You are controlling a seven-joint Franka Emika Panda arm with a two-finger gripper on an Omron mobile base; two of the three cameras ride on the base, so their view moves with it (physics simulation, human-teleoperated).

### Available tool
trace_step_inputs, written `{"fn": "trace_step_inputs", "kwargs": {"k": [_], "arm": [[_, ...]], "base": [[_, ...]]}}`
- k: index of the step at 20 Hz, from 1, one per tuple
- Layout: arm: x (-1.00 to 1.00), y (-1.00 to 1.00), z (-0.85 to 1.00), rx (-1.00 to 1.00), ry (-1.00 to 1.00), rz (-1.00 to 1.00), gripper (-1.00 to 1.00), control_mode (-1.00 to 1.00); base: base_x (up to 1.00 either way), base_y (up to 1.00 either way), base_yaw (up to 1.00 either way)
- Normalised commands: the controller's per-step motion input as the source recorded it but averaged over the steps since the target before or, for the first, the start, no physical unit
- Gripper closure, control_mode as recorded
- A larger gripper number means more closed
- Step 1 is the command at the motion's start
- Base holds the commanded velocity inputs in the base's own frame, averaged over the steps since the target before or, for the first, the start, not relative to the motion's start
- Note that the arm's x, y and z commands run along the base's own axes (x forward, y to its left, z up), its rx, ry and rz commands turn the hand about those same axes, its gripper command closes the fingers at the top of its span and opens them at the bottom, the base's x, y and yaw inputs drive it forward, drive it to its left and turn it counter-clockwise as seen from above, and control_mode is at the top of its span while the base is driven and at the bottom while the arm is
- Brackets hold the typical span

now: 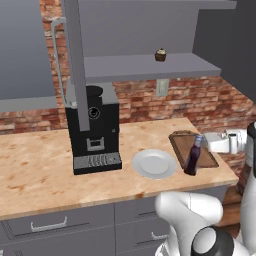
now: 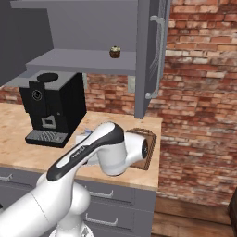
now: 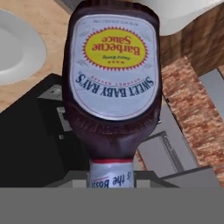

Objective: Pick the shrimp from the plate and place it on the cutting board. Then pick the condiment bottle from the cabinet and place it next to the cutting board.

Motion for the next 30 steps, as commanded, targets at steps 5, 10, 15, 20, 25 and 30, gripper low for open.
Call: {"fn": "trace_step_inputs", "kwargs": {"k": [5,10,15,20,25,30], "arm": [[-0.05,-0.3,0.0,-0.04,0.0,0.0,1.0,-1.0],[0.0,-0.29,-0.07,-0.07,-0.05,0.0,1.0,-1.0],[0.0,-0.26,-0.12,-0.07,-0.07,0.0,1.0,-1.0],[0.0,-0.26,-0.15,-0.03,-0.07,0.0,1.0,-1.0],[0.0,-0.16,-0.04,0.0,-0.06,0.0,1.0,-1.0],[0.0,-0.06,-0.05,0.0,-0.08,0.0,1.0,-1.0]], "base": [[0.0,0.0,0.0],[0.0,0.0,0.0],[0.0,0.0,0.0],[0.0,0.0,0.0],[0.0,0.0,0.0],[0.0,0.0,0.0]]}}
